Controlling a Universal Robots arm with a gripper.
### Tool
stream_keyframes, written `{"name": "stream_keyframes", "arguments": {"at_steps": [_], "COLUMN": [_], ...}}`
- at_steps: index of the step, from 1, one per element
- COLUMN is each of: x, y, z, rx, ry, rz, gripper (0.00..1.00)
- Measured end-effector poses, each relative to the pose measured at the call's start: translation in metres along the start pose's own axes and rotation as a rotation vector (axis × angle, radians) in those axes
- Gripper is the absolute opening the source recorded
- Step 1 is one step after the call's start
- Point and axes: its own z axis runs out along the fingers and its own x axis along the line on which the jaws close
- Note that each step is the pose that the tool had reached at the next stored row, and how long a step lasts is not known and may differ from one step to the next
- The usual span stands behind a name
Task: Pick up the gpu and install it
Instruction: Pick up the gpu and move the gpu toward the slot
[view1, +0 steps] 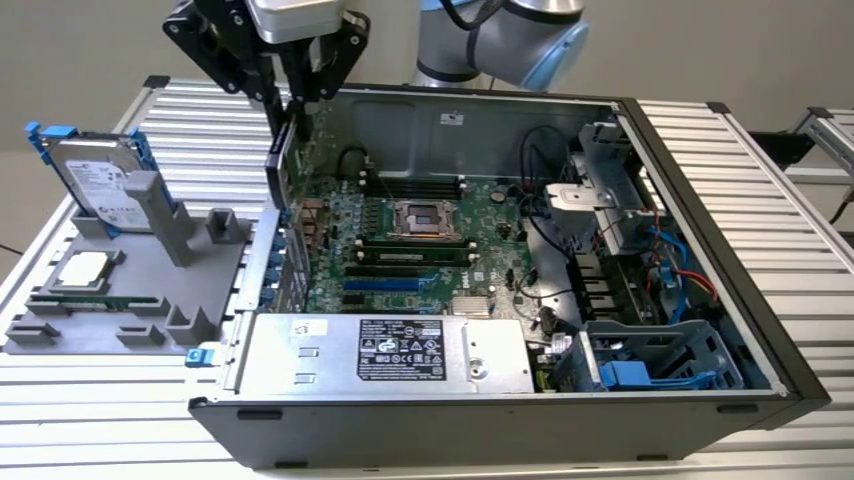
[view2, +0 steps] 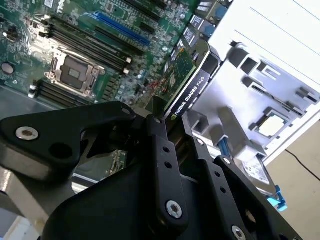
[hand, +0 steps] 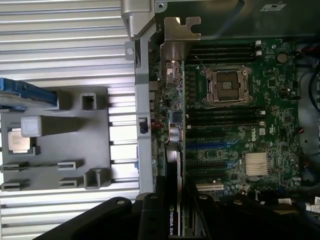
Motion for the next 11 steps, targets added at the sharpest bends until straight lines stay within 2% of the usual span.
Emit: {"name": "stream_keyframes", "arguments": {"at_steps": [11], "x": [-0.0151], "y": [0.001], "z": [0.0004], "rx": [0.0], "ry": [0.0], "rz": [0.0], "gripper": [0.0]}}
